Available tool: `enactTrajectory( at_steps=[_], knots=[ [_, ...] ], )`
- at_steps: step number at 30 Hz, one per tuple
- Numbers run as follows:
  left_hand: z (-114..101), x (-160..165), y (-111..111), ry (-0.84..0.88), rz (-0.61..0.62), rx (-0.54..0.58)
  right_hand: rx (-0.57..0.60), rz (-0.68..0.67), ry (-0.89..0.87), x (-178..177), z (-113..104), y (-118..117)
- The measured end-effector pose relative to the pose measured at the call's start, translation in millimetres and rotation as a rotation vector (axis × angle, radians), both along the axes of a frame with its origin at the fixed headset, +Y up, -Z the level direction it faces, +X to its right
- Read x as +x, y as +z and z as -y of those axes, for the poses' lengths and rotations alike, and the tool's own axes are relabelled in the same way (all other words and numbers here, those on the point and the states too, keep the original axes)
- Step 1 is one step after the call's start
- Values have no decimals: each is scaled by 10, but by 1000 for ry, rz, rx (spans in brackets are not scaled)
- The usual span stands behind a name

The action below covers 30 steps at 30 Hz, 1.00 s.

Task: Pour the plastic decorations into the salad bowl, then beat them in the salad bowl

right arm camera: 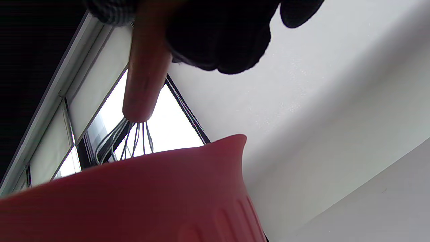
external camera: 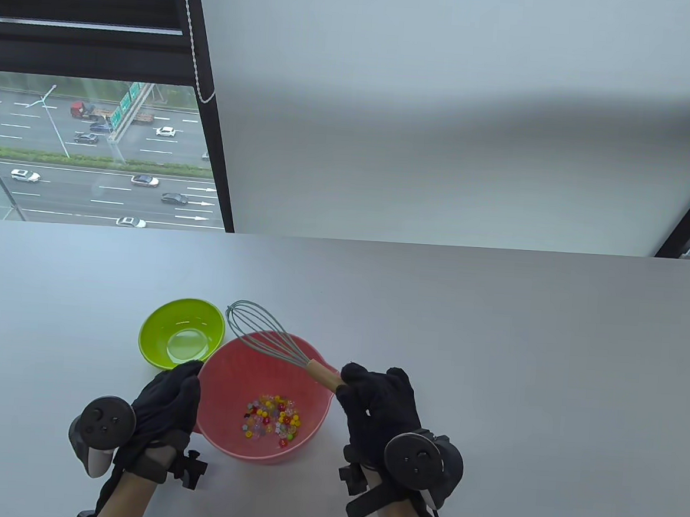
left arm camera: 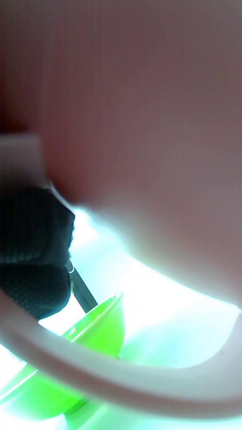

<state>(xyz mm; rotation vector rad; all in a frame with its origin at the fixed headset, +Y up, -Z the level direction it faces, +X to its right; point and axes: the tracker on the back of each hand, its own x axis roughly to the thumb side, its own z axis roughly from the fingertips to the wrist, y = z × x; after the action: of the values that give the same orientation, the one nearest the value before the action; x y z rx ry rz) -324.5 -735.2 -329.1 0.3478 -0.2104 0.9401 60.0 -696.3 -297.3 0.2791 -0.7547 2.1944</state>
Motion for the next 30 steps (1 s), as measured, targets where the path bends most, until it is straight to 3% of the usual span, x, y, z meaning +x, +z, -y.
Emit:
enactTrajectory(
  at_steps=[12,18,30],
  knots=[
    [3,-3,-2,0,3,3,123,-10,147,-307,-23,125],
    [8,-1,-6,9,17,-1,67,-59,242,-433,28,107],
    [-1,-9,-20,12,60,0,158,-3,346,-519,43,167]
  ],
)
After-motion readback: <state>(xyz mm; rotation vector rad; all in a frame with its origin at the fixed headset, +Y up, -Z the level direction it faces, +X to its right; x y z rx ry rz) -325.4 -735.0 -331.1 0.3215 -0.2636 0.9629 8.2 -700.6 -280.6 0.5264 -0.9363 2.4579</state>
